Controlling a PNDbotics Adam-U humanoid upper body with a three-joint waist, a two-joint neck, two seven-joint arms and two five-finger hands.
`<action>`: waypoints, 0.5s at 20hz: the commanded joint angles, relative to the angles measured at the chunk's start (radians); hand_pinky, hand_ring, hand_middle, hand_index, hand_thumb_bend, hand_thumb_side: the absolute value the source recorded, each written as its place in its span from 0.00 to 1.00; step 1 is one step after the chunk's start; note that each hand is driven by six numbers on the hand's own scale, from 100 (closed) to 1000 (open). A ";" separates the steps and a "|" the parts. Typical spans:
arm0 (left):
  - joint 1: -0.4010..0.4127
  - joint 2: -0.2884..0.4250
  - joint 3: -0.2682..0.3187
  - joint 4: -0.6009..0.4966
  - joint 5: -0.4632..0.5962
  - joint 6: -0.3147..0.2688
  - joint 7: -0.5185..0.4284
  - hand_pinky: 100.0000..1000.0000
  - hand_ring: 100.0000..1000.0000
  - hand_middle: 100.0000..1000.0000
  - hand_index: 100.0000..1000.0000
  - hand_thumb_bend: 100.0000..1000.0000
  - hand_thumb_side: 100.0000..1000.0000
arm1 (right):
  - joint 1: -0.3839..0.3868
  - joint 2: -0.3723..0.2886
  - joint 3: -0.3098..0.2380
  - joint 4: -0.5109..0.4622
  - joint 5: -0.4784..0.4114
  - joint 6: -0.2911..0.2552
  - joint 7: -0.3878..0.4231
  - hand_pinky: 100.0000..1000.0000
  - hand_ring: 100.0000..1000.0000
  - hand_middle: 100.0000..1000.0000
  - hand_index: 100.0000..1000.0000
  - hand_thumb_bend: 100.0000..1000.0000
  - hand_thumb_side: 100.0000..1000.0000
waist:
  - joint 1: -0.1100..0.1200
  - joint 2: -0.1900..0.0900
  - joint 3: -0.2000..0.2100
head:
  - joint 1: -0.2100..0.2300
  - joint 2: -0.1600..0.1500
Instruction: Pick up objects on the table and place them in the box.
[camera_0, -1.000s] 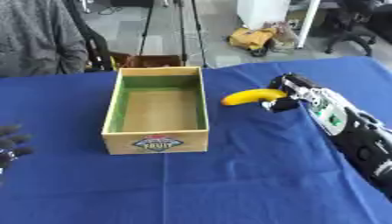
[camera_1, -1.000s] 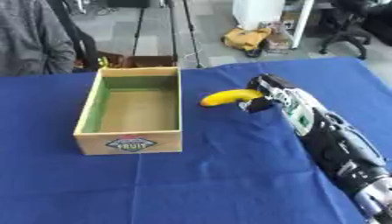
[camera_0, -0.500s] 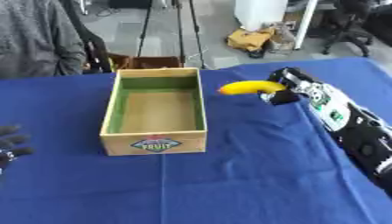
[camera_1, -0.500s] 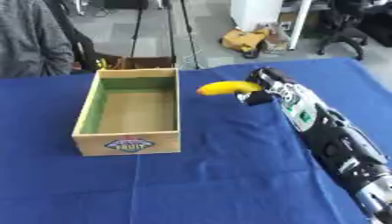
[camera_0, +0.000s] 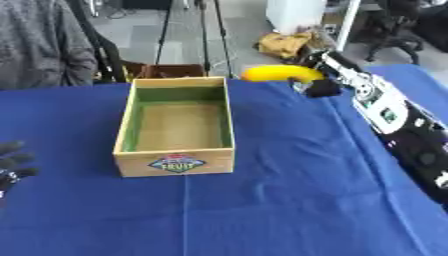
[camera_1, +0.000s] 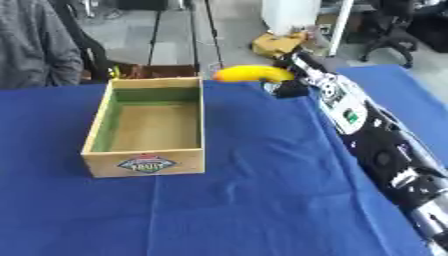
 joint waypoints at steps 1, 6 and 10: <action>-0.006 0.020 0.000 -0.016 0.006 0.000 -0.001 0.66 0.71 0.70 0.50 0.17 0.95 | -0.037 -0.031 0.009 -0.056 -0.024 0.004 0.008 0.48 0.42 0.50 0.61 0.08 0.32 | -0.001 -0.022 0.004 | -0.002 0.002; -0.006 0.016 -0.002 -0.017 0.007 0.001 -0.003 0.66 0.71 0.69 0.50 0.17 0.95 | -0.069 0.000 0.040 -0.073 -0.005 0.001 0.041 0.48 0.43 0.50 0.61 0.07 0.32 | -0.001 -0.022 0.021 | -0.011 0.005; -0.010 0.010 -0.005 -0.020 0.010 0.002 -0.005 0.66 0.71 0.69 0.50 0.17 0.94 | -0.088 0.028 0.060 -0.071 0.020 -0.009 0.063 0.49 0.43 0.50 0.61 0.08 0.32 | -0.001 -0.019 0.042 | -0.019 0.003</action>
